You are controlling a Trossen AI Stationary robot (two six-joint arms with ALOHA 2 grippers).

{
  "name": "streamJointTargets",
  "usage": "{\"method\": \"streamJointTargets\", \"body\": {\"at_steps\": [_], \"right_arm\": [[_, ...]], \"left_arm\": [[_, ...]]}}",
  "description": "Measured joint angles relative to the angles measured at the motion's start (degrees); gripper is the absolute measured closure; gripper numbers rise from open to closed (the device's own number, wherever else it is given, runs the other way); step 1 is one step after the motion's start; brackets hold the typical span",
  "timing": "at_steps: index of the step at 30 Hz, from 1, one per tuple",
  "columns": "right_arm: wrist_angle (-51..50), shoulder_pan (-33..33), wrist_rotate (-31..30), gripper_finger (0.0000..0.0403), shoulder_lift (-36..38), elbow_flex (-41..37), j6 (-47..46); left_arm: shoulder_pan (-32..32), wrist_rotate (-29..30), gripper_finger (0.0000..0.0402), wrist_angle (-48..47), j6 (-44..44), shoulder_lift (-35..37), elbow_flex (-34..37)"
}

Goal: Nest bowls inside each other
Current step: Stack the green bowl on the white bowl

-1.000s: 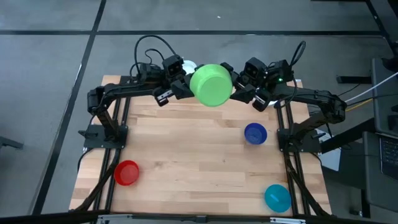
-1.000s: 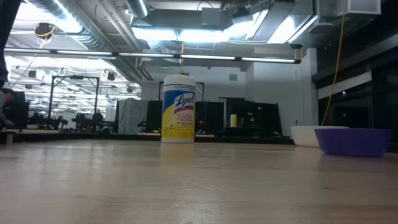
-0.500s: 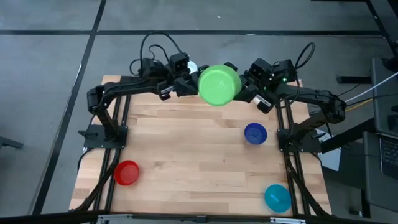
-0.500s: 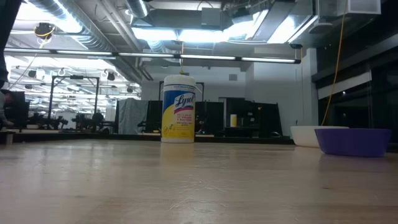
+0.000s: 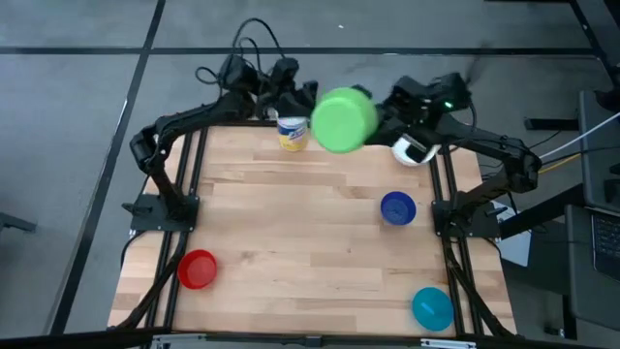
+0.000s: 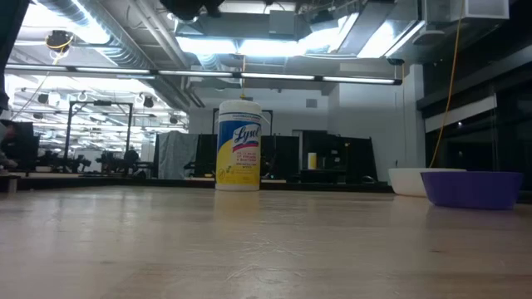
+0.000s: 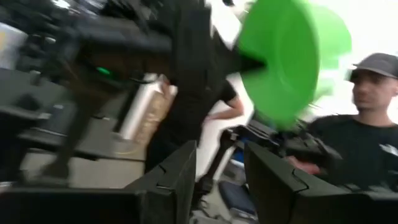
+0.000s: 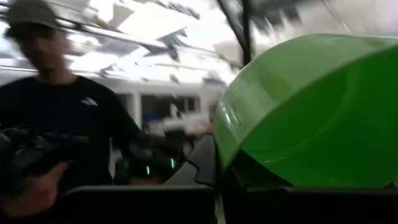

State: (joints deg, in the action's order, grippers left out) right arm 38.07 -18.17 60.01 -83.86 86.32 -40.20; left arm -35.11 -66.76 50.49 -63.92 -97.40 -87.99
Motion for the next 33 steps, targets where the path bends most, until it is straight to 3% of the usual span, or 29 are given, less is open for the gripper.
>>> {"method": "streamJointTargets", "body": {"at_steps": [2, 5, 9, 13, 18, 23, 28, 33], "right_arm": [[-13.8, -0.6, -0.8, 0.0401, 0.0, 0.0, 7.6], [-34.9, -1.6, -7.2, 0.0401, -0.2, -0.1, 19.6], [-59.6, -3.4, -21.8, 0.0401, -1.8, -0.1, 30.9], [-74.7, -6.4, -36.2, 0.0401, -4.3, -0.1, 33.4], [-87.0, -10.2, -48.7, 0.0401, -5.5, -0.1, 34.7], [-97.4, -16.3, -54.3, 0.0401, -5.8, -1.8, 35.2], [-101.0, -21.9, -54.7, 0.0401, -5.8, -7.2, 35.1], [-100.7, -25.7, -54.7, 0.0401, -5.8, -12.9, 34.9]], "left_arm": [[-2.9, -0.9, 0.0284, -1.8, 0.8, 0.8, 0.0], [-7.5, -1.9, 0.0299, -6.2, 3.0, 1.6, 0.0], [-12.7, -2.9, 0.0315, -14.8, 9.5, 2.0, 0.0], [-15.7, -3.1, 0.0323, -26.8, 18.6, 2.0, 0.0], [-17.4, -2.4, 0.0325, -45.7, 32.8, 2.0, 0.0], [-18.0, 2.5, 0.0325, -63.3, 48.1, 2.1, 0.0], [-18.2, 7.7, 0.0325, -74.6, 58.6, 2.1, 0.0], [-18.1, 10.4, 0.0325, -80.1, 63.1, 2.2, 0.0]]}}
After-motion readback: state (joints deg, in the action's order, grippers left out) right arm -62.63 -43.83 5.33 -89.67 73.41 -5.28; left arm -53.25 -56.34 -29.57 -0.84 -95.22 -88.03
